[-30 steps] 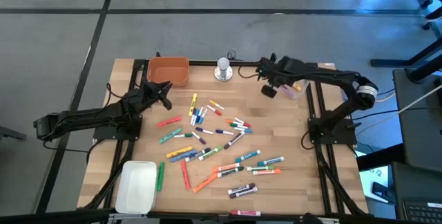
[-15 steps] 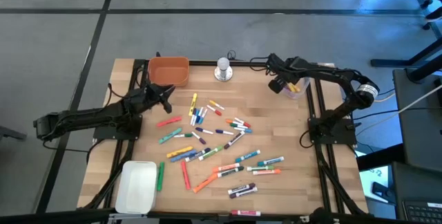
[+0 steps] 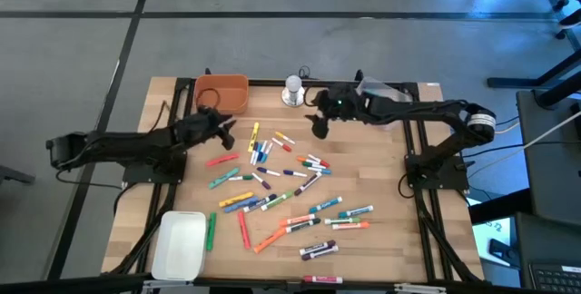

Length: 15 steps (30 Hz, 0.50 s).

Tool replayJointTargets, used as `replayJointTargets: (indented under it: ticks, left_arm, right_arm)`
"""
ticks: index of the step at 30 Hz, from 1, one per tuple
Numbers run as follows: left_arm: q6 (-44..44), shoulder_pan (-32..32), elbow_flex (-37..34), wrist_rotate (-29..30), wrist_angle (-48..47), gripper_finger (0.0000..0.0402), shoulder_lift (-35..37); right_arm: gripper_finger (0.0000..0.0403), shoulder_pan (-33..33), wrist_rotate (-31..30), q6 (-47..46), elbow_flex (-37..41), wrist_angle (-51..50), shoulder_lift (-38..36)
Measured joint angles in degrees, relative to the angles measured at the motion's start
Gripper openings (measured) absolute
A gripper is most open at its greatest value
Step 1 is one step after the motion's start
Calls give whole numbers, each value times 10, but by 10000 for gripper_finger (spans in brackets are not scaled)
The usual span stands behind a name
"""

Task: Pick & Place Markers
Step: Put the large pink highlighter pen into the transparent bin

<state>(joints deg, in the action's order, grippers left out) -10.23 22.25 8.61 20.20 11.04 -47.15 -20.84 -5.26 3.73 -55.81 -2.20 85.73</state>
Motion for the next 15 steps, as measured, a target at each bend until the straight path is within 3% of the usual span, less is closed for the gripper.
replayJointTargets:
  ticks: [8, 15]
  left_arm:
    - [-108, -54, 125, -96, -267, 139, -83]
    - [-145, -96, 181, -126, -365, 139, -118]
  right_arm:
    - [270, 5, 21, -2, 0, -19, 0]
    - [270, 4, -12, 0, 0, -7, 29]
